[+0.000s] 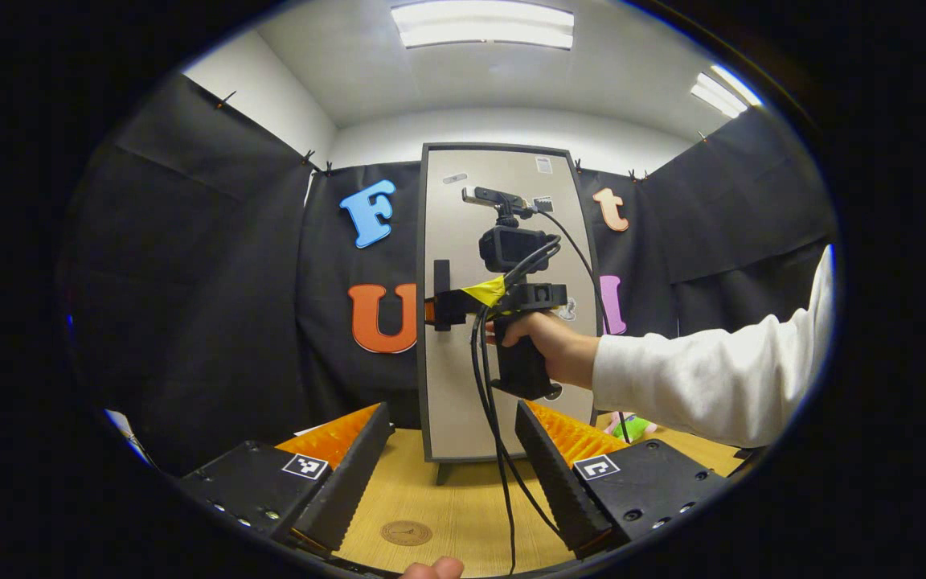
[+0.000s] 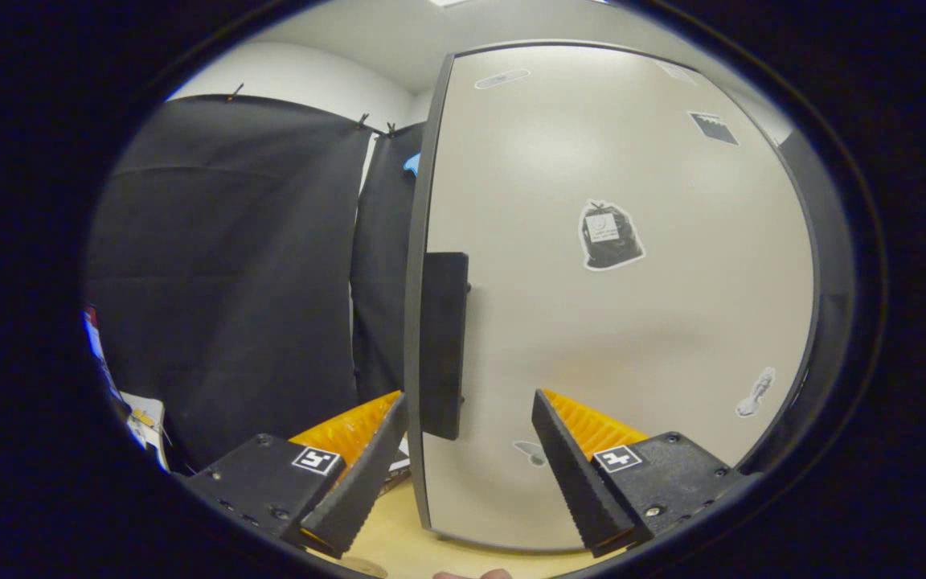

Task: Open the cabinet door with the right hand, grasp the bottle in the cabinet with the left hand and place it on the coaster, then close the cabinet door with the right hand.

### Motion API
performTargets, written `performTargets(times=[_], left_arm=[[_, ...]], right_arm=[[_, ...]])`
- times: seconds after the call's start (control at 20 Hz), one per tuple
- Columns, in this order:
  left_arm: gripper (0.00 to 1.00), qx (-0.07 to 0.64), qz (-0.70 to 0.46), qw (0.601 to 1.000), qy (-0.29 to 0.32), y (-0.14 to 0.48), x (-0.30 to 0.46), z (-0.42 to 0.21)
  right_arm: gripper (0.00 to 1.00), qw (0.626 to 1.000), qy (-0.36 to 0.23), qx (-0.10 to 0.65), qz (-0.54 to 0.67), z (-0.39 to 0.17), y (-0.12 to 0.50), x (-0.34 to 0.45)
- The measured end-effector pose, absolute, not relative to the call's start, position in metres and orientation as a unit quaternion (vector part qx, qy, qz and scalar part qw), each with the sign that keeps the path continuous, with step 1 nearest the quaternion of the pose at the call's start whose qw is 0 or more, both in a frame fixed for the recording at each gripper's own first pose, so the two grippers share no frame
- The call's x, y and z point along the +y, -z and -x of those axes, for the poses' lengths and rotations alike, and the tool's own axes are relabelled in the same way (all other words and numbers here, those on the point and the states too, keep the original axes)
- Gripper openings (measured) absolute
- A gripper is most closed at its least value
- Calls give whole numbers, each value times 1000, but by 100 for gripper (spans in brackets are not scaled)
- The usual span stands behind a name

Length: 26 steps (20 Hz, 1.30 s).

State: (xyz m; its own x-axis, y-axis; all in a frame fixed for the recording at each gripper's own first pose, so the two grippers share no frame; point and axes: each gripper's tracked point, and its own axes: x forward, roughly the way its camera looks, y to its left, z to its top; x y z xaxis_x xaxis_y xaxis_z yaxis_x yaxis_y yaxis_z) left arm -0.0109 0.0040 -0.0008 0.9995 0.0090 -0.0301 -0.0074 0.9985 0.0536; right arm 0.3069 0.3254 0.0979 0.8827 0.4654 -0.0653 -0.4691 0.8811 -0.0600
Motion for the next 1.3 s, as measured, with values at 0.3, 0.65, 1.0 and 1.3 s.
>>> performTargets(times=[0.3,0.65,1.0,1.3], left_arm=[[95,11,-22,1000,-5,-2,9,9],[95,8,-18,1000,-19,-1,28,7],[95,9,-15,999,-26,-2,39,7],[95,4,-17,999,-32,-5,46,10]], right_arm=[[86,967,-254,4,36,-320,-116,351],[40,972,-235,9,26,-329,-113,360],[17,973,-229,7,35,-329,-112,356],[16,973,-228,5,29,-319,-112,352]])
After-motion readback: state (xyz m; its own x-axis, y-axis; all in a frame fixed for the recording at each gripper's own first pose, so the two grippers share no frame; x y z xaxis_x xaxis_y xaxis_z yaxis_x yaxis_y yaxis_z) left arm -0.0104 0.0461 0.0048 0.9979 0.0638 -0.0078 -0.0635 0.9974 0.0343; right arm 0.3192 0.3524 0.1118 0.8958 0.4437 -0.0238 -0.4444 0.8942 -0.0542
